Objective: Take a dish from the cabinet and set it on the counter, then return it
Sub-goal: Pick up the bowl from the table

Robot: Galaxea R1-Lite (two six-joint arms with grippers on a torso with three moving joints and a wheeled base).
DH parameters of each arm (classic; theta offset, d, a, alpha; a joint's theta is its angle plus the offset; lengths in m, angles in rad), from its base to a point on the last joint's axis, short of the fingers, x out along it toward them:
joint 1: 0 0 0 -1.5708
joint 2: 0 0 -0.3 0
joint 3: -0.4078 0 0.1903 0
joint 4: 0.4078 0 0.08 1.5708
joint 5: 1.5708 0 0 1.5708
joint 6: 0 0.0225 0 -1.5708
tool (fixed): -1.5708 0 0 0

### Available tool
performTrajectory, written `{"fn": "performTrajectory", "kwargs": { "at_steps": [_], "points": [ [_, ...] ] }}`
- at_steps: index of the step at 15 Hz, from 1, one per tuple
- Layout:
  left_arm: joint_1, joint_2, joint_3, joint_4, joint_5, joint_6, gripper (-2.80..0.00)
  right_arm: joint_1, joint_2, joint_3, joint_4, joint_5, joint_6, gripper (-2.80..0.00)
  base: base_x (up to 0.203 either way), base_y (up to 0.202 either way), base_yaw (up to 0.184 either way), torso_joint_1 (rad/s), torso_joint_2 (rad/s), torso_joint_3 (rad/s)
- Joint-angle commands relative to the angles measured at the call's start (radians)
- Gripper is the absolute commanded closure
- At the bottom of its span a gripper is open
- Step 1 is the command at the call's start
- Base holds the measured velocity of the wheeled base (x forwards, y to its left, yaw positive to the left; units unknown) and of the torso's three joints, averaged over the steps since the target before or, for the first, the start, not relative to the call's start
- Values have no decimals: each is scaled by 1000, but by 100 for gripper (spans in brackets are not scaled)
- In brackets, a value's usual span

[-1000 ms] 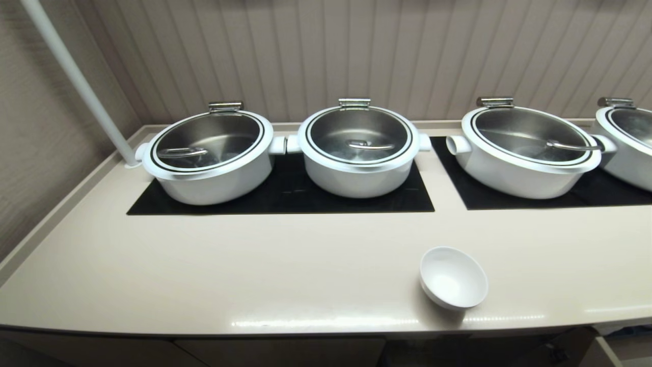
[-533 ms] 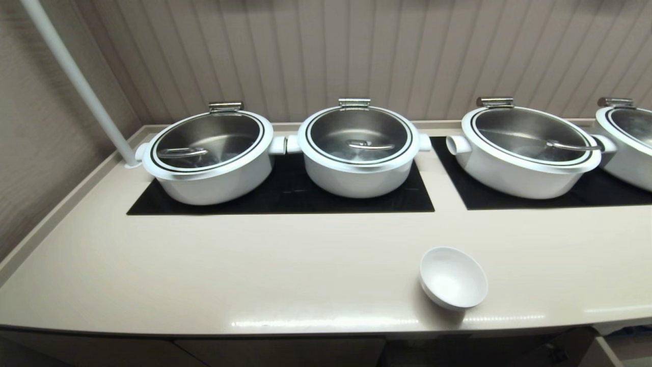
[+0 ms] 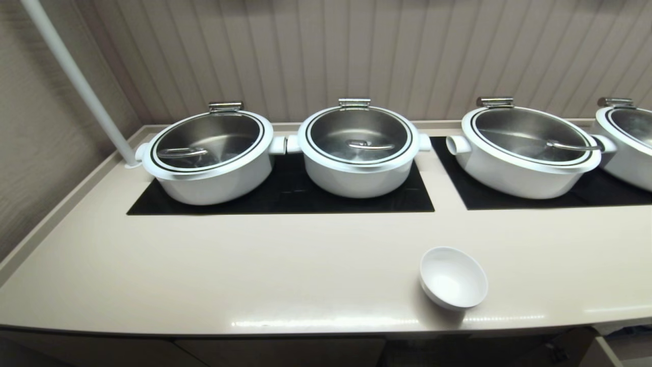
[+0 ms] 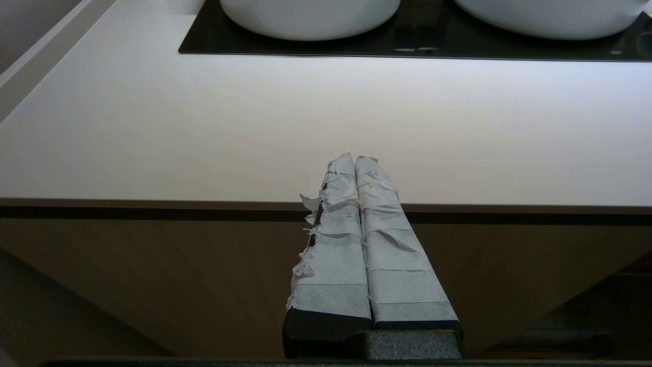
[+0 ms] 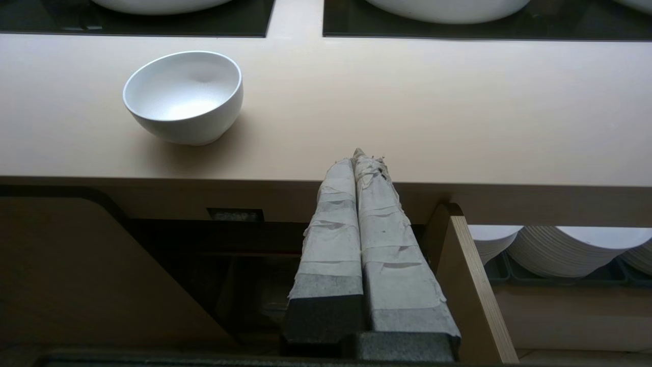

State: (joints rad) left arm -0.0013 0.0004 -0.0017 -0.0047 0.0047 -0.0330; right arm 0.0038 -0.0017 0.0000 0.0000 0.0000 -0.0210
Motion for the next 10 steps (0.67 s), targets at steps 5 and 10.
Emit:
{"fn": "performTrajectory", "kwargs": {
  "at_steps": [5, 10],
  "points": [
    [0, 0, 0, -1, 0, -1, 0, -1, 2, 0, -1, 0, -59, 0, 0, 0, 0, 0, 0, 0],
    [0, 0, 1, -1, 0, -1, 0, -1, 2, 0, -9, 0, -83, 0, 0, 0, 0, 0, 0, 0]
  ]
}}
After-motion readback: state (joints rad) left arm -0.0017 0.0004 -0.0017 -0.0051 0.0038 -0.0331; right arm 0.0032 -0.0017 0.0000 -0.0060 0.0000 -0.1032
